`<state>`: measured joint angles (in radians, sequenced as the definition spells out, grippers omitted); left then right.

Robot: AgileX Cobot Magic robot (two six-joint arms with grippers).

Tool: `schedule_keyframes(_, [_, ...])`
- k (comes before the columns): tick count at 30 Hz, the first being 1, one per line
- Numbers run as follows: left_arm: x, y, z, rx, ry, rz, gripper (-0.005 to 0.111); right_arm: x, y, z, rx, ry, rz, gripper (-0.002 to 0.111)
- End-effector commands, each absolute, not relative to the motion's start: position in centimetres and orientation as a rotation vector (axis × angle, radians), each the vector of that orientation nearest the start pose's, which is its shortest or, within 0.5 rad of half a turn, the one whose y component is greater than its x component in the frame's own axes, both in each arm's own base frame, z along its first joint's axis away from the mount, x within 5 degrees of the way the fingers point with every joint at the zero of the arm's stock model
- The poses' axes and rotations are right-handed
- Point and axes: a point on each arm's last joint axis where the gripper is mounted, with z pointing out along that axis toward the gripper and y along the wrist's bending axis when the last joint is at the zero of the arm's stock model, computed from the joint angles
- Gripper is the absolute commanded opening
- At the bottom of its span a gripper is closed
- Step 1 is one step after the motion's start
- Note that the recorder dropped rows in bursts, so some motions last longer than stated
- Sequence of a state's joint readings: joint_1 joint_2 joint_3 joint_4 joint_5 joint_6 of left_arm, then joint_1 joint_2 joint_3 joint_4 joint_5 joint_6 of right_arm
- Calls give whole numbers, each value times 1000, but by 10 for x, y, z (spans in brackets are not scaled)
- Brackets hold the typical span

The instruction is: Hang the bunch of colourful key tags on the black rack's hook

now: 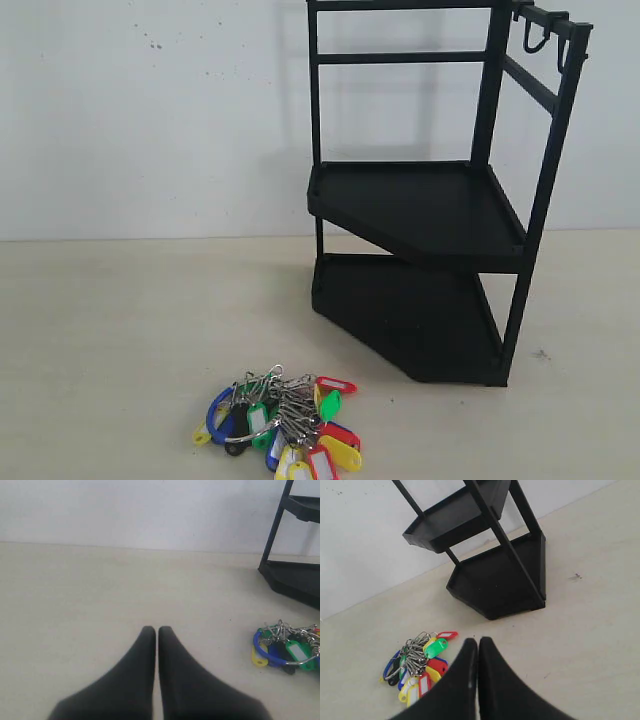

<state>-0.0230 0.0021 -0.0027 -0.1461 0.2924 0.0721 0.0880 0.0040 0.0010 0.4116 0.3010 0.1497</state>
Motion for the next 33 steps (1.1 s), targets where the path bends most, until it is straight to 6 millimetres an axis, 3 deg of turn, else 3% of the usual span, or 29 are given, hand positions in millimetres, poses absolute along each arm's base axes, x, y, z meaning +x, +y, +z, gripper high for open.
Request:
schedule_keyframes(1, [54,-5,187,-5,1775,-94,4,53,15,189,319,1753,561,0])
schedule_keyframes(18, [54,-5,187,-5,1775,-94,4,55,13,196,343,1666,566,0])
schedule_keyframes(21, [54,-5,187,-5,1775,-94,4,56,3,218,356,1404,515,0])
schedule_keyframes(23, [54,-5,187,-5,1775,-94,4,52,-5,234,300,1224,386,0])
schedule_keyframes(25, [54,-5,187,-5,1775,-94,4,49,-8,242,269,1133,311,0])
schedule_keyframes(28, [54,-5,187,-5,1775,-94,4,43,-8,264,248,1064,307,0])
schedule_keyframes(31, [54,-5,187,-5,1775,-94,4,26,-6,309,190,981,309,0])
schedule_keyframes(33, [54,-5,187,-5,1775,-94,4,21,-3,331,142,1020,298,0])
